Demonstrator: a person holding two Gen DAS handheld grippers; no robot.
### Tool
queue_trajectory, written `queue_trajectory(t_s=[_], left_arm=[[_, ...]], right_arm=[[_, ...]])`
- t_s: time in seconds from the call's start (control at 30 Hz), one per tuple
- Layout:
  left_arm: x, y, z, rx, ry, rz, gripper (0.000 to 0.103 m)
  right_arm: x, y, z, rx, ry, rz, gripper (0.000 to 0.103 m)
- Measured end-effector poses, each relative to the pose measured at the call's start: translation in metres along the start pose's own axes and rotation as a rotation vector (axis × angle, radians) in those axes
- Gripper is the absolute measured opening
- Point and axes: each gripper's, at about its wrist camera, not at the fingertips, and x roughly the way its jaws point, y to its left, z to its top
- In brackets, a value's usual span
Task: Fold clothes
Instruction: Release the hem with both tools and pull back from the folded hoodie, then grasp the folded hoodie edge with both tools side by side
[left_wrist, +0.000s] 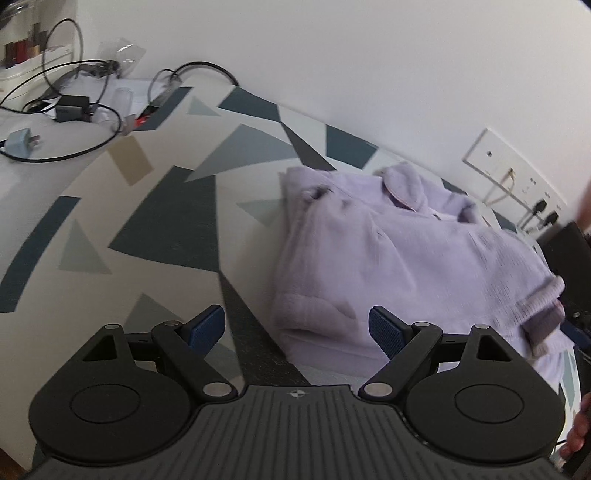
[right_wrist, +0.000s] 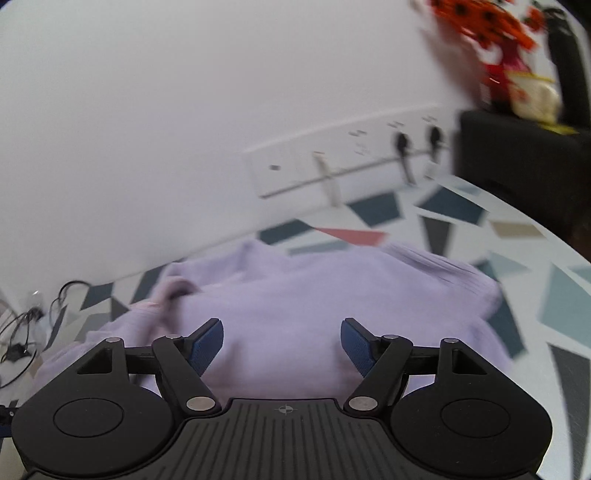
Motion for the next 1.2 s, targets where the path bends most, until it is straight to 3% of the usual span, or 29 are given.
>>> queue_trajectory(t_s=[0.27, 0.4, 0.57, 0.77, 0.9, 1.13, 1.2], left_arm=[[-0.005, 0.017, -0.006, -0.038, 0.006, -0.008, 0.087], [-0.007, 0.026, -0.007, -0.086, 0.004, -0.049, 0.087], [-0.004, 0.043, -0.006, -0.227, 0.007, -0.147, 0.087], [0.012, 0.053, 0.003, -0.444, 0.032, -0.331, 0.081], [0.016, 0.038, 0.01, -0.413, 0.034, -0.411, 0.081], [0.034, 0.027, 0.001, -0.385, 0.092, -0.386, 0.081], [0.034, 0.026, 0.003, -0.403, 0.1, -0.401, 0.075]], right_arm=[[0.045, 0.072, -0.039, -0.367, 0.098, 0.002, 0.071], [0.04, 0.058, -0.02, -0.244, 0.125, 0.014, 0.074], [0.015, 0.023, -0.004, -0.116, 0.031, -0.044, 0.075], [-0.01, -0.056, -0.006, 0.382, -0.078, -0.019, 0.074], [-0.01, -0.095, -0.02, 0.595, -0.071, -0.04, 0.072], [-0.008, -0.122, -0.033, 0.66, -0.111, -0.085, 0.068], [-0.005, -0.13, -0.036, 0.704, -0.105, -0.077, 0.066]])
